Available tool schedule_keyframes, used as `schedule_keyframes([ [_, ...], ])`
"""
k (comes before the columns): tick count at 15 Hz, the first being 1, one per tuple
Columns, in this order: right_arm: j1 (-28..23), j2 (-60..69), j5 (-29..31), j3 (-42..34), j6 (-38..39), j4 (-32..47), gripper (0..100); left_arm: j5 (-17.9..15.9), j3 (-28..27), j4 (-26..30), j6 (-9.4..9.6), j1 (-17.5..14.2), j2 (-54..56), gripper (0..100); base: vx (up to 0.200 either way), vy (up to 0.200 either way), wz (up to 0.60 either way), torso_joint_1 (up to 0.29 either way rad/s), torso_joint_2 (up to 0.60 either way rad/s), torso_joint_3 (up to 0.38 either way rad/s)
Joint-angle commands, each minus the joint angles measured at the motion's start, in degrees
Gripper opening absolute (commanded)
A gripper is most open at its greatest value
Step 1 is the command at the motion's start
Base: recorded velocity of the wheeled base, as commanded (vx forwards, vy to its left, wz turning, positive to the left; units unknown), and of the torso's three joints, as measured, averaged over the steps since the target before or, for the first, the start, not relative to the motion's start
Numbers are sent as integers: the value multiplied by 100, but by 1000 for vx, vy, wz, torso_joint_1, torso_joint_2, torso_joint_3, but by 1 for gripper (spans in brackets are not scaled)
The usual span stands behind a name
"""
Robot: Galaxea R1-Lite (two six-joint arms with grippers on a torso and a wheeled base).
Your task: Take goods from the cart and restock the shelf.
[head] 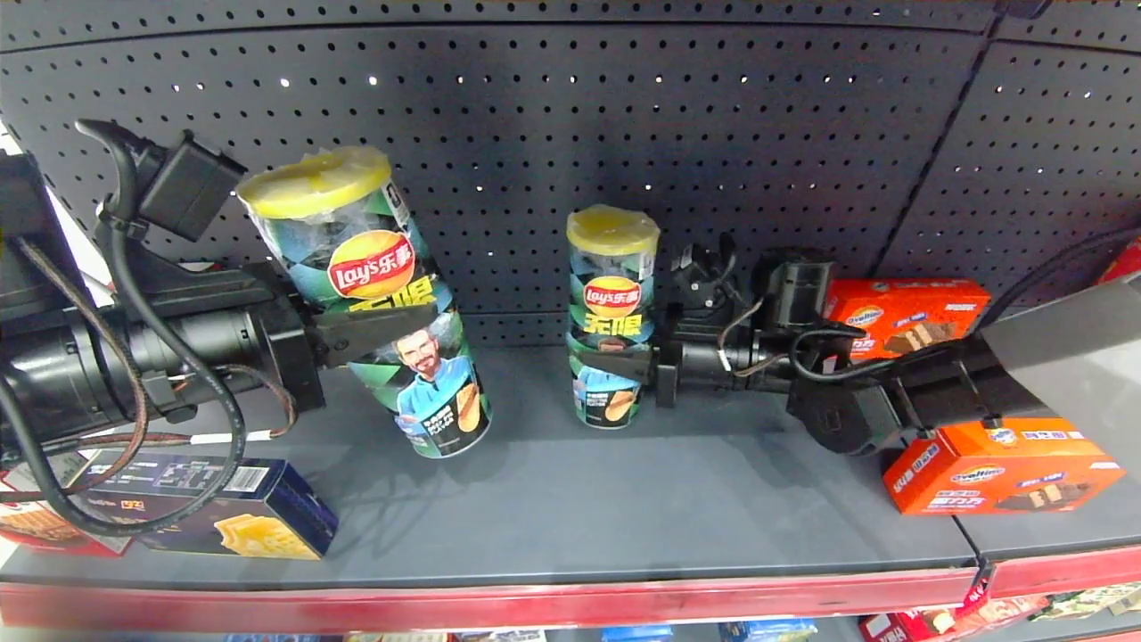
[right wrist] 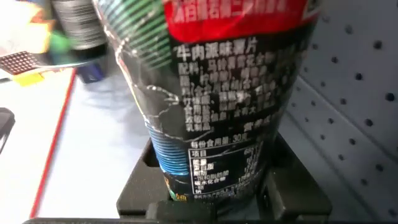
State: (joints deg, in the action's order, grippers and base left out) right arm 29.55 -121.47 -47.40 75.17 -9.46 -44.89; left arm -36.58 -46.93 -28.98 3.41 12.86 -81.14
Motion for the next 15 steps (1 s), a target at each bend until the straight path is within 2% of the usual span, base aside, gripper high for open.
schedule_keyframes([
  [1, 262, 897, 117, -1452, -12, -785, 0, 2, -62, -3, 1, 23, 46, 0, 0, 0, 0, 0, 0, 0],
  [3, 490, 1029, 117, -2428, -12, -1734, 0, 2, -62, -3, 1, 23, 72, 0, 0, 0, 0, 0, 0, 0],
  [4, 596, 1037, 117, -2744, -3, -2042, 0, 11, -62, -3, 1, 23, 107, 0, 0, 0, 0, 0, 0, 0],
  [5, 596, 1037, 117, -2744, -3, -2042, 0, 11, -62, -3, 1, 23, 107, 0, 0, 0, 0, 0, 0, 0],
  [6, 710, 1011, 117, -3236, -3, -2455, 0, 20, 0, -3, -7, 15, 169, 0, 0, 0, 0, 0, 0, 0],
  [15, 552, 651, 55, -3298, -21, -2534, 0, 55, 79, 15, -16, -12, 336, 0, 0, 0, 0, 0, 0, 0],
])
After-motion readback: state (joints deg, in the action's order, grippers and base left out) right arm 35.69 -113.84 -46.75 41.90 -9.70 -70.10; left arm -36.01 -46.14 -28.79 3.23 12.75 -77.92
